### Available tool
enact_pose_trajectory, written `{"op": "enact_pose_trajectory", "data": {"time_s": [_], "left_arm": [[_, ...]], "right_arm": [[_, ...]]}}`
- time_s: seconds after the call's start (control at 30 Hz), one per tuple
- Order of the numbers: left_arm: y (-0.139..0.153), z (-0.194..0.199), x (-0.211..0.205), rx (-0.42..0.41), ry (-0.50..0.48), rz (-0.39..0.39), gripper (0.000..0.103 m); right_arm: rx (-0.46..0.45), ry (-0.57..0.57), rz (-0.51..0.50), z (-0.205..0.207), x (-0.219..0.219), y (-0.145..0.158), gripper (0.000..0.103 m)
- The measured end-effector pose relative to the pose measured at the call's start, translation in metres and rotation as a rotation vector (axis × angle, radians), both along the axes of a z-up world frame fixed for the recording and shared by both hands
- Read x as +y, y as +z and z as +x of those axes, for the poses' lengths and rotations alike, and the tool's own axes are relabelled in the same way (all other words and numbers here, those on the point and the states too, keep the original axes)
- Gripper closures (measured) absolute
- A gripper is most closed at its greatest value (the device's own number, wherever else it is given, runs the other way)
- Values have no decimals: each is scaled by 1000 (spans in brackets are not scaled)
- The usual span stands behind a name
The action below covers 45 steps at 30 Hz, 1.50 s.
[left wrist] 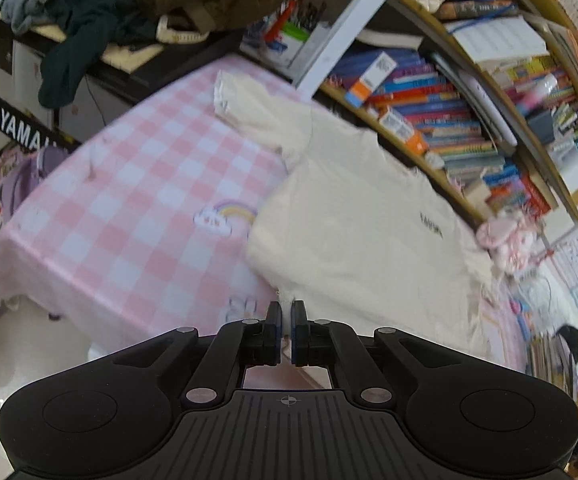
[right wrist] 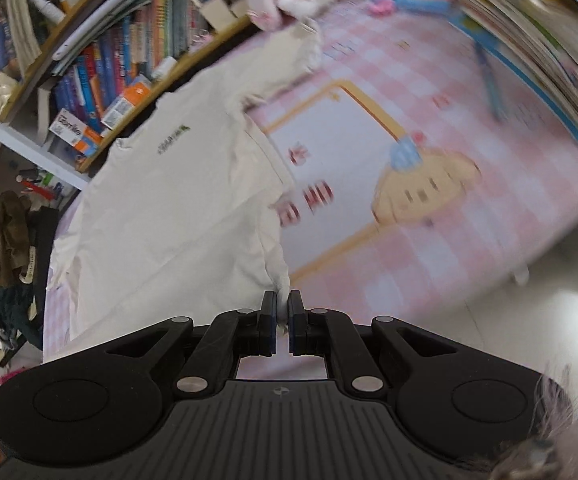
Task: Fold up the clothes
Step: 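Pull the shirt across the mat with both grippers and open them, then move the open right gripper toward the sleeve nearest it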
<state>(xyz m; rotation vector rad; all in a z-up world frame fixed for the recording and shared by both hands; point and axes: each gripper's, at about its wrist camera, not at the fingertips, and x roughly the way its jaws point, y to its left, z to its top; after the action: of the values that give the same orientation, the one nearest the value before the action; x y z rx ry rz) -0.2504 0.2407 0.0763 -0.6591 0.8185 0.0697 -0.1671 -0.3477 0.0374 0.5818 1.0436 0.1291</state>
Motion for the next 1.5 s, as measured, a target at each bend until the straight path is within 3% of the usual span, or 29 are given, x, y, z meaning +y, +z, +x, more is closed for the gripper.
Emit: {"op": "enact_pose_trajectory", "data": {"time_s": [0.27,0.33,0.4,0.47,0.53,0.67,0.73,0.8,1.0,1.07,1.13,1.2,1.37,1.5], "left_arm": [[7,-16,3,-29,-29,-46,100],[-2,-18,4,15,-27,-40,100],[-21,-18,4,121,-7,-4,97],[-40,-18,4,229,20,77,95],[-47,-20,5,282,30,163,91],[-37,-15,13,197,34,180,88],[-36,-2,8,142,5,198,81],[-37,13,1,91,-36,224,81],[-53,56,-43,31,-140,322,81],[-52,62,-54,15,-151,344,78],[-51,65,-63,-6,-139,362,54],[-52,67,-71,-25,-108,379,40],[-65,71,-78,18,-150,391,38],[-71,72,-81,42,-154,403,38]], "right_arm": [[53,-58,-6,-26,-7,-2,98],[87,-71,-35,-28,-9,-8,98],[121,-83,-63,-30,-11,-15,98],[154,-96,-92,-32,-13,-22,97],[188,-108,-121,-34,-15,-29,92],[194,-127,-164,-36,-17,-32,91],[142,-93,-197,-30,-8,-26,83],[79,-37,-246,-19,7,-23,65],[-83,158,-501,15,71,-31,65],[-130,168,-504,23,85,-31,64],[-161,143,-462,27,93,-31,58],[-173,124,-455,29,100,-34,53],[-166,111,-518,33,109,-50,51],[-149,115,-521,33,102,-55,56]]}}
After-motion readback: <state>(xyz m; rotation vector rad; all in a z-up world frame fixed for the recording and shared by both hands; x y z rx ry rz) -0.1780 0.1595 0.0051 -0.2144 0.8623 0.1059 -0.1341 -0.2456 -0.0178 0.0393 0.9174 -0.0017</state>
